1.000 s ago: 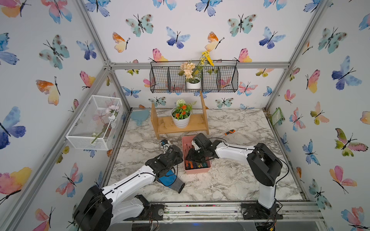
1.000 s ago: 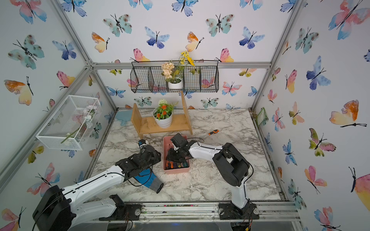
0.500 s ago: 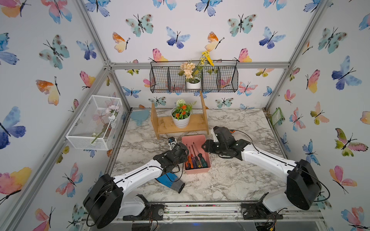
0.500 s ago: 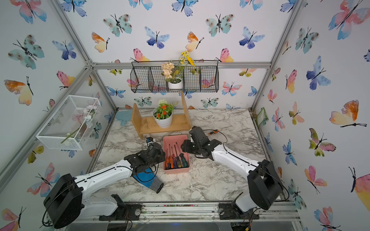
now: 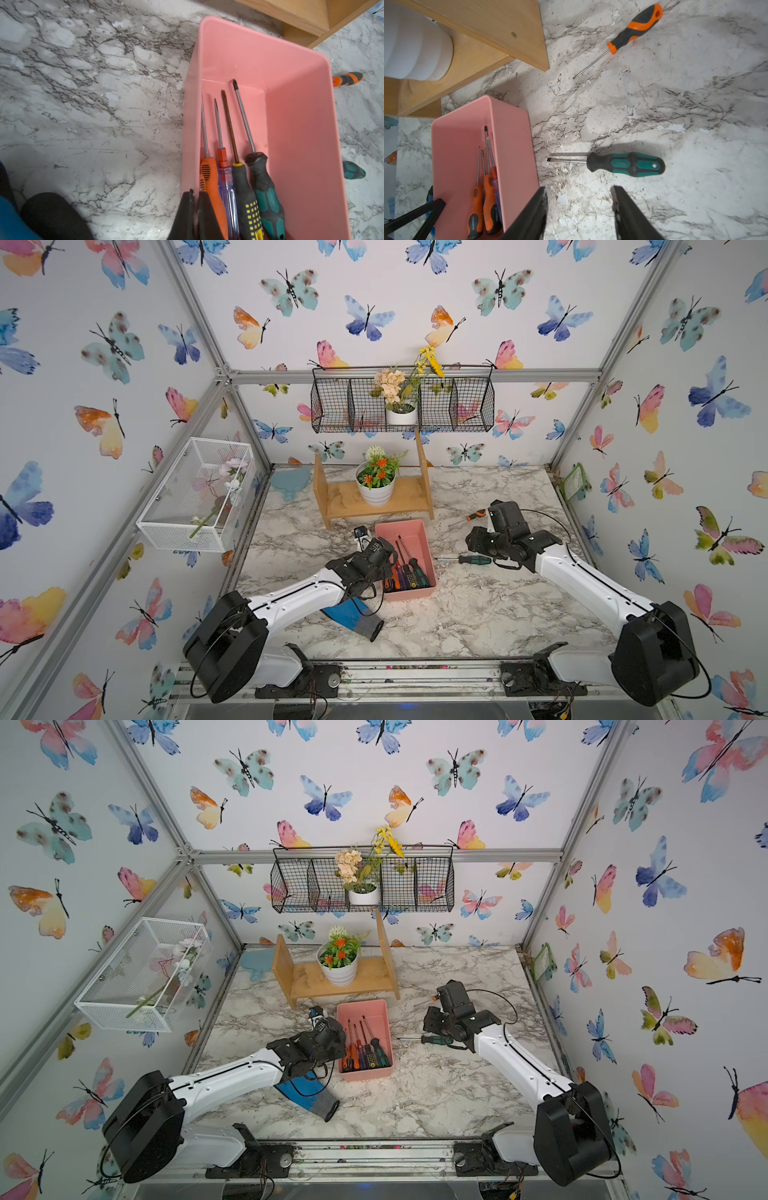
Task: Put the screwdriver on the desktop into the storage box
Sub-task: Move the storage box to the center of the board, then adjust the screwdriver at the center of the board.
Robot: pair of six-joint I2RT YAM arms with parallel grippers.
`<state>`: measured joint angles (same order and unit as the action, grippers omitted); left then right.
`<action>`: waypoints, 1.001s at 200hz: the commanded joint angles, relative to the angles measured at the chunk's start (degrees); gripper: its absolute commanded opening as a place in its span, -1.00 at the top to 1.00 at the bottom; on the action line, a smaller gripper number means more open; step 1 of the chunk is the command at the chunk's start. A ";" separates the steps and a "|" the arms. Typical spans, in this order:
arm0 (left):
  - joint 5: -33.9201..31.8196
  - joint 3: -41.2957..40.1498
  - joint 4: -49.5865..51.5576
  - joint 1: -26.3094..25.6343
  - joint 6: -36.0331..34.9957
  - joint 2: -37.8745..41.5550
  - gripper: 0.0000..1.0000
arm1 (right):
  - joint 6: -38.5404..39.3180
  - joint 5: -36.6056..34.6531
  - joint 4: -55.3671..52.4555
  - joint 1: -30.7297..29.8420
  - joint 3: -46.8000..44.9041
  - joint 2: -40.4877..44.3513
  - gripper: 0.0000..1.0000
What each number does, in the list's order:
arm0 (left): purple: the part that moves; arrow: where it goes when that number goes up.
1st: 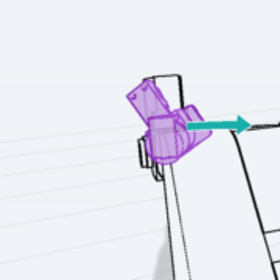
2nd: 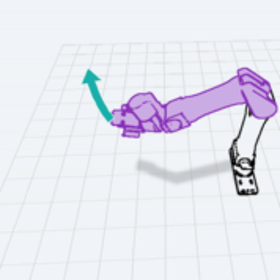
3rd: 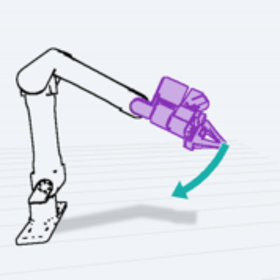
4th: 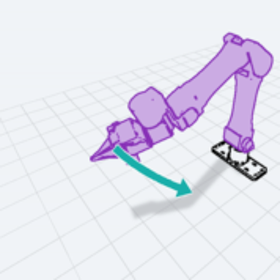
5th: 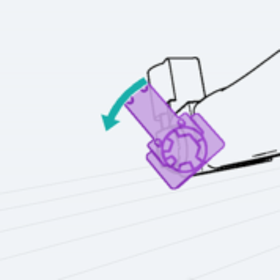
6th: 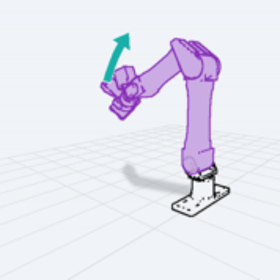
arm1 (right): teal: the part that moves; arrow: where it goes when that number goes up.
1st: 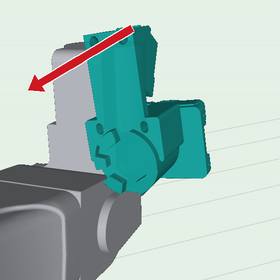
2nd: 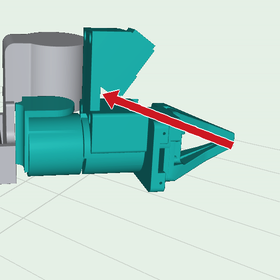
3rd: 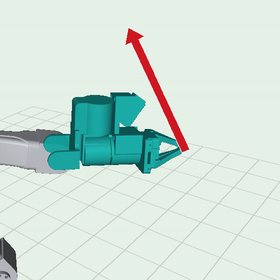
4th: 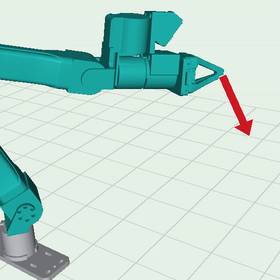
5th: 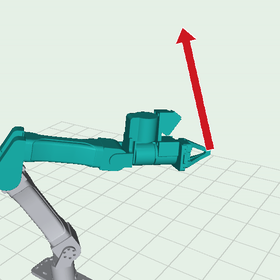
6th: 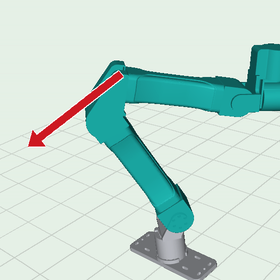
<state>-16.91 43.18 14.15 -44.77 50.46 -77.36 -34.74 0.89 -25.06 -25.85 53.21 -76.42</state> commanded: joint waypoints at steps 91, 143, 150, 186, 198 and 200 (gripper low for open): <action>-1.18 0.04 1.93 0.21 -5.41 3.20 0.06 | 11.06 3.00 -4.77 0.68 10.58 -18.71 -0.32; 0.43 -2.97 -0.71 0.30 -2.27 9.21 -0.21 | 10.89 4.39 -2.07 3.52 11.54 -24.00 -0.36; 0.79 -3.63 -1.36 0.41 -1.97 10.04 -0.22 | 10.53 6.01 -1.61 4.29 10.77 -24.12 -0.36; 1.65 -6.08 -3.59 1.24 -0.72 12.50 -0.25 | 8.83 11.98 0.41 5.19 5.86 -22.43 -0.39; 1.94 -6.23 -3.87 1.44 -0.67 12.52 -0.25 | 8.77 13.08 0.13 5.19 4.67 -21.89 -0.39; 1.96 -6.21 -3.87 1.51 -0.70 12.50 -0.25 | 8.80 13.15 0.04 5.19 4.52 -21.79 -0.39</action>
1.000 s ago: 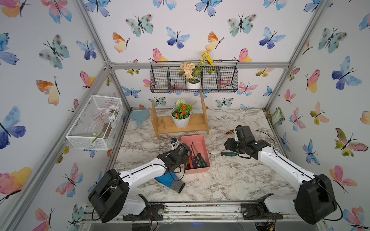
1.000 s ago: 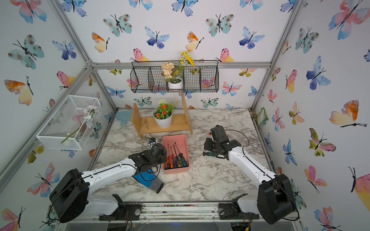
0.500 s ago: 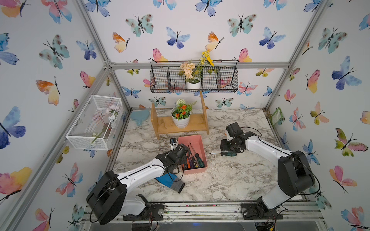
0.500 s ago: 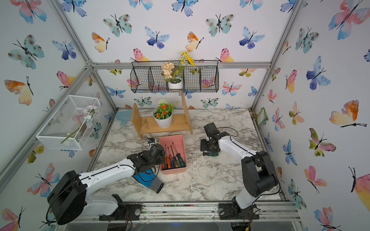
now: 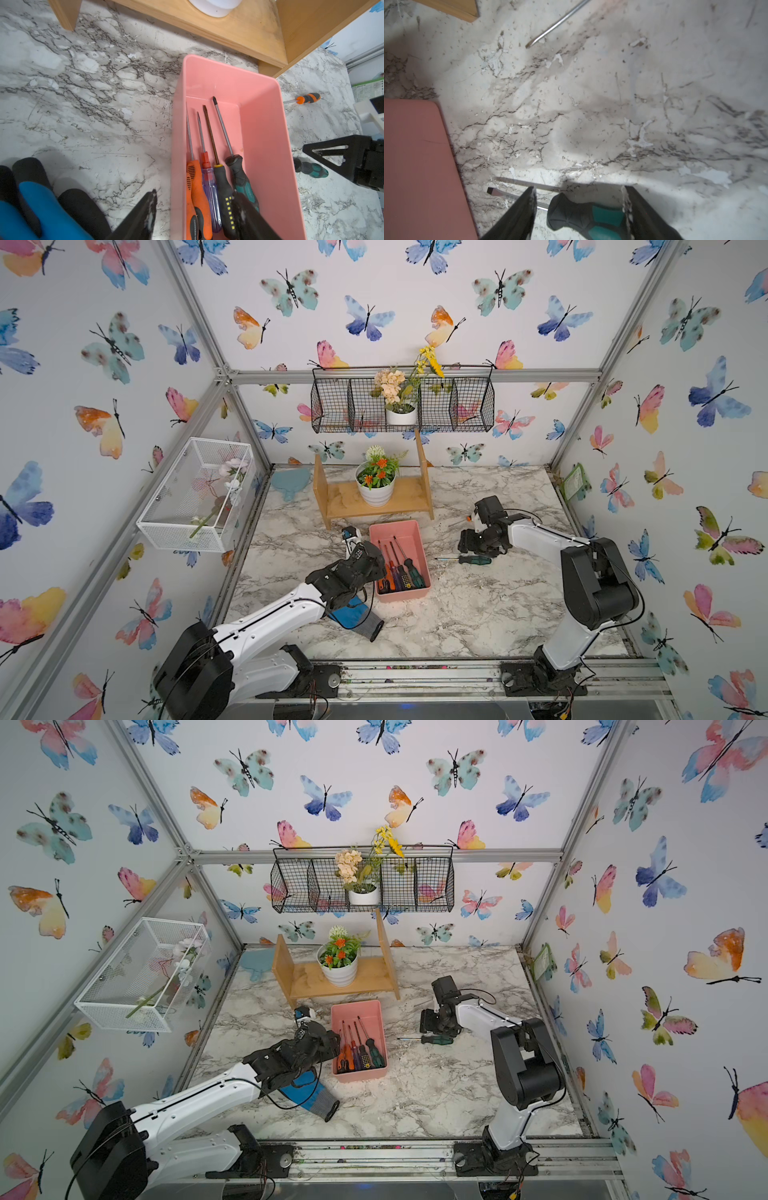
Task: Put the screwdriver on the desktop into the storage box
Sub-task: Adjust the screwdriver at the center of the board, then pick up the screwdriver from the center of the board.
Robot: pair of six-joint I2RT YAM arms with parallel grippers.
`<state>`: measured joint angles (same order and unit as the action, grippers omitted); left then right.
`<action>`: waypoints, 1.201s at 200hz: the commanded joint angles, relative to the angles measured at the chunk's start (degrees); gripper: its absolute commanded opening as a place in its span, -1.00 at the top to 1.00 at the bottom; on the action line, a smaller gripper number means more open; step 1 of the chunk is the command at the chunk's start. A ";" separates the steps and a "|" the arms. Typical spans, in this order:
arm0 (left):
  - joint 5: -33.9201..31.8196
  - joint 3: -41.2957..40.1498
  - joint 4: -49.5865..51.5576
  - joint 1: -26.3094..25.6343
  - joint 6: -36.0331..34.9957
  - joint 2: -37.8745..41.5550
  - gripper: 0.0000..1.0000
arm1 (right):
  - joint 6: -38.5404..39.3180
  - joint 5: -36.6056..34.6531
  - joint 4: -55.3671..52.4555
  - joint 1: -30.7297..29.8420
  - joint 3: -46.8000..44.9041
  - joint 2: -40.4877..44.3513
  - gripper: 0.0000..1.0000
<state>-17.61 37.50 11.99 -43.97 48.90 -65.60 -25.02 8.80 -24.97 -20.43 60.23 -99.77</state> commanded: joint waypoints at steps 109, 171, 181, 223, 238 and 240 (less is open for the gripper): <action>3.19 -0.52 -2.87 1.42 2.07 -1.05 -0.25 | -0.09 2.51 -5.80 -5.42 -6.87 4.85 -0.26; 3.63 -0.10 -2.92 1.93 2.09 -1.54 -0.24 | 1.01 -5.84 -11.09 -12.05 -2.18 -0.36 0.14; 3.81 0.02 -2.95 1.95 2.07 -1.84 -0.24 | 0.94 -5.98 -11.23 -12.44 -1.94 -1.00 0.21; 3.98 0.82 -2.77 2.24 1.81 -2.54 -0.23 | 0.76 -6.59 -11.71 -13.32 -1.11 -2.74 0.43; 4.07 1.00 -2.84 2.35 1.72 -2.78 -0.23 | 0.45 -7.24 -12.26 -13.40 -0.90 -2.98 0.47; 4.05 1.07 -2.85 2.38 1.72 -2.91 -0.23 | 0.37 -7.33 -12.40 -13.41 -0.83 -2.98 0.49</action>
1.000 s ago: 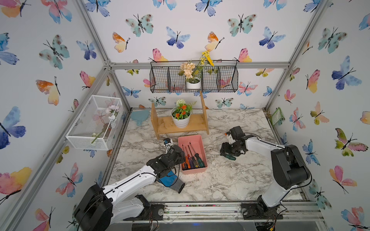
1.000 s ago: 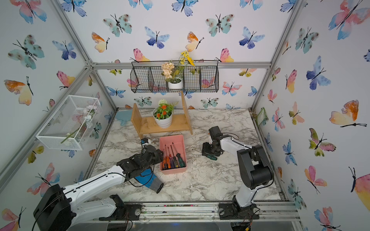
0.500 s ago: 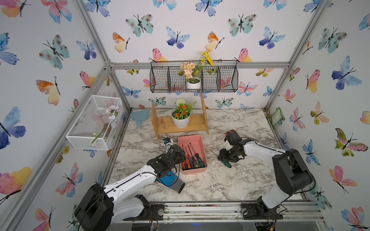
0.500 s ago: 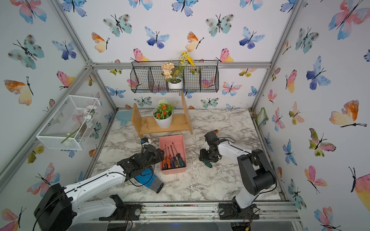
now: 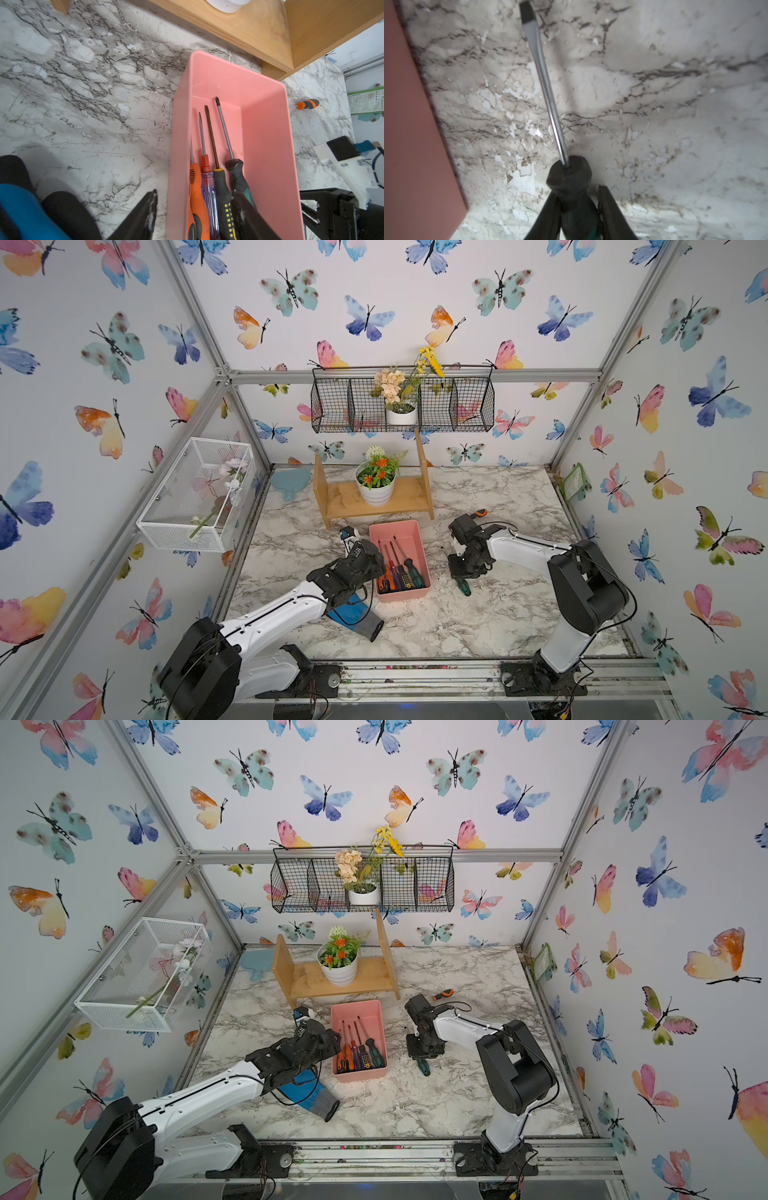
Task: Put the screwdriver on the desktop into the storage box
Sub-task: Pick up the screwdriver from the center of the board, then place the screwdriver in the storage box.
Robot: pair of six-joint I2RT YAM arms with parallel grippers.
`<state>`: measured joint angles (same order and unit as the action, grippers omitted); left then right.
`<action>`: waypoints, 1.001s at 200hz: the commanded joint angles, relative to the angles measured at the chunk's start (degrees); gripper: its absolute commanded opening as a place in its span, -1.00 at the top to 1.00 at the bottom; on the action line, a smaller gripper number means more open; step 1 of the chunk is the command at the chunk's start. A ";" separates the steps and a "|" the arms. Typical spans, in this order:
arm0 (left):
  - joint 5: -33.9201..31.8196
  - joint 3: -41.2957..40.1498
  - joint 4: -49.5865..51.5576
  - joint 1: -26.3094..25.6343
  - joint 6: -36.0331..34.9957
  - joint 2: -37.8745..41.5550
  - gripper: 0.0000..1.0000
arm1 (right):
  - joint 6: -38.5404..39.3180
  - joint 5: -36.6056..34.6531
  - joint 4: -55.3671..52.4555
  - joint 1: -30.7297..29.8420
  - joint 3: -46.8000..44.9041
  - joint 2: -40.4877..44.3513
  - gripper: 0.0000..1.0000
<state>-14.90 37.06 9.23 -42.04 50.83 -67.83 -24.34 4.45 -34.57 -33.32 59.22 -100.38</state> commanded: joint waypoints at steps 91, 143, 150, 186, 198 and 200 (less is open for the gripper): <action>1.95 -0.09 -1.72 3.50 3.32 -0.82 -0.23 | -6.96 -1.90 -6.90 -1.55 7.49 9.82 0.87; -0.05 -2.79 -0.08 4.86 6.79 3.27 -0.23 | -14.94 -2.06 -6.22 -15.65 22.12 7.52 0.91; -0.09 -3.24 0.04 5.15 7.09 3.85 -0.23 | -15.48 -2.52 -5.62 -17.11 23.57 6.33 0.91; -0.31 -4.55 1.24 5.61 7.93 5.68 -0.23 | -17.55 -3.19 -2.97 -20.95 25.70 -0.86 0.92; -0.40 -5.05 1.27 5.66 8.47 6.08 -0.23 | -19.18 -3.30 -1.68 -21.74 25.30 -2.66 0.94; -0.40 -5.11 1.28 5.66 8.49 6.12 -0.23 | -19.41 -3.35 -1.37 -21.88 25.17 -2.88 0.96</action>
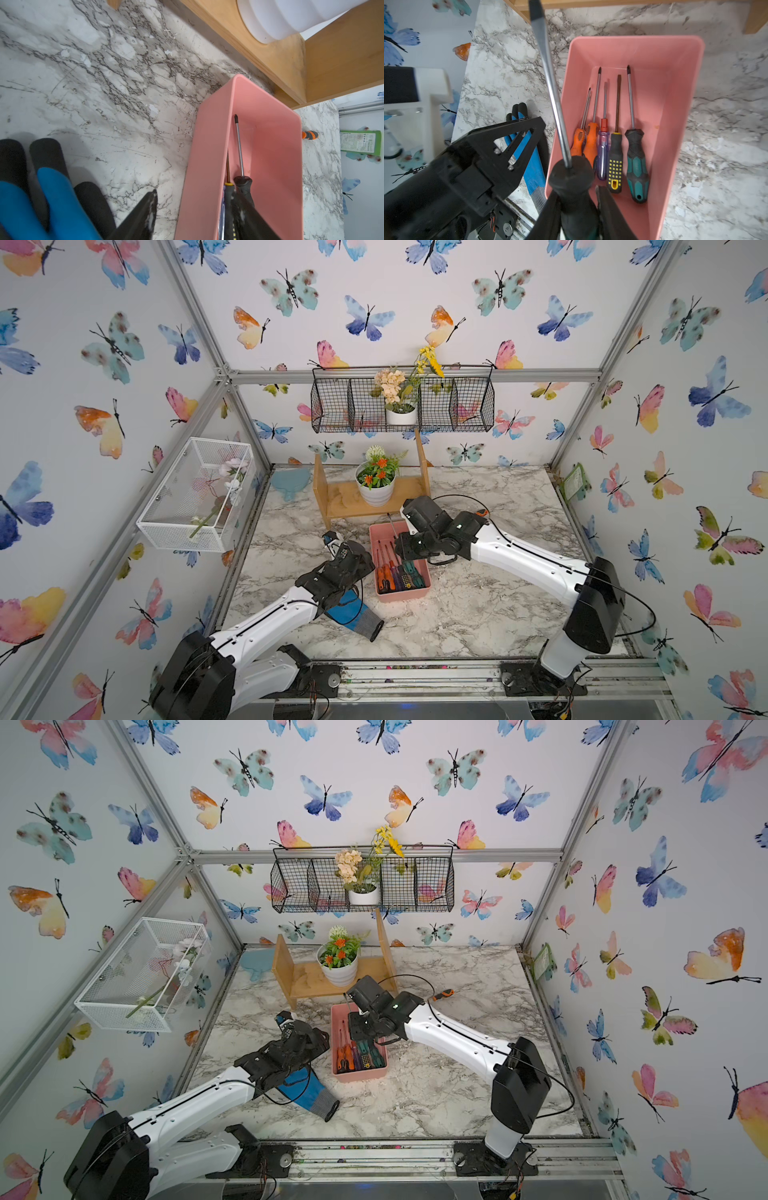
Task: Put the screwdriver on the desktop into the storage box
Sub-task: Place the screwdriver in the storage box.
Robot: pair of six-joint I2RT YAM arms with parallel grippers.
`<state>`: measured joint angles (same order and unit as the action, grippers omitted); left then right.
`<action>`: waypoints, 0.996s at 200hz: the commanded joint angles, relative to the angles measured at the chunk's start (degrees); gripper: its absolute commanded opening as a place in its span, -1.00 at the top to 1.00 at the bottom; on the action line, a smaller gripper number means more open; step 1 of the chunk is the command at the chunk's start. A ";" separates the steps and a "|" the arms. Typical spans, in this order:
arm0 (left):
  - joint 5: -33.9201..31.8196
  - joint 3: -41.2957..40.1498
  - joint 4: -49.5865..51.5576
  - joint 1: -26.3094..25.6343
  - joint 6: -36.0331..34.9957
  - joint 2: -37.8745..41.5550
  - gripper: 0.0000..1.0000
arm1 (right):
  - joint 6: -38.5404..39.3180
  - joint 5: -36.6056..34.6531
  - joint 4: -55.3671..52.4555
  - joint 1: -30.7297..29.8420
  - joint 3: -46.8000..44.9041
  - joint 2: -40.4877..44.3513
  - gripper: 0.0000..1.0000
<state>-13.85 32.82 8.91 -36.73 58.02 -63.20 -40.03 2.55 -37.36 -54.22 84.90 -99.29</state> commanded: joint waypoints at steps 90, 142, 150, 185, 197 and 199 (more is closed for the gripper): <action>-1.26 -1.07 1.47 0.34 1.39 1.45 -0.23 | -7.83 -5.16 4.32 -1.77 -4.31 -10.33 0.80; -0.88 -1.27 1.20 0.33 1.22 1.41 -0.20 | -5.97 -5.01 4.89 -1.77 -4.12 -11.20 0.33; -0.92 -1.26 1.11 0.30 1.22 1.50 -0.20 | -5.71 -5.18 5.12 -1.77 -4.34 -10.67 0.27; -0.92 -1.18 1.27 0.35 1.22 1.72 -0.20 | -3.84 -4.96 8.29 -1.77 -6.80 -6.08 0.02; -0.92 -1.00 1.50 0.34 1.22 1.85 -0.19 | -2.50 -6.23 8.27 -1.77 -6.94 -3.86 0.00; -0.92 -1.00 1.54 0.34 1.22 1.90 -0.19 | -2.27 -6.48 8.36 -1.77 -7.01 -3.36 0.00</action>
<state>-13.87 32.21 9.54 -36.71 59.42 -62.13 -45.01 -0.86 -30.81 -55.59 78.61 -108.20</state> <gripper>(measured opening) 0.599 0.493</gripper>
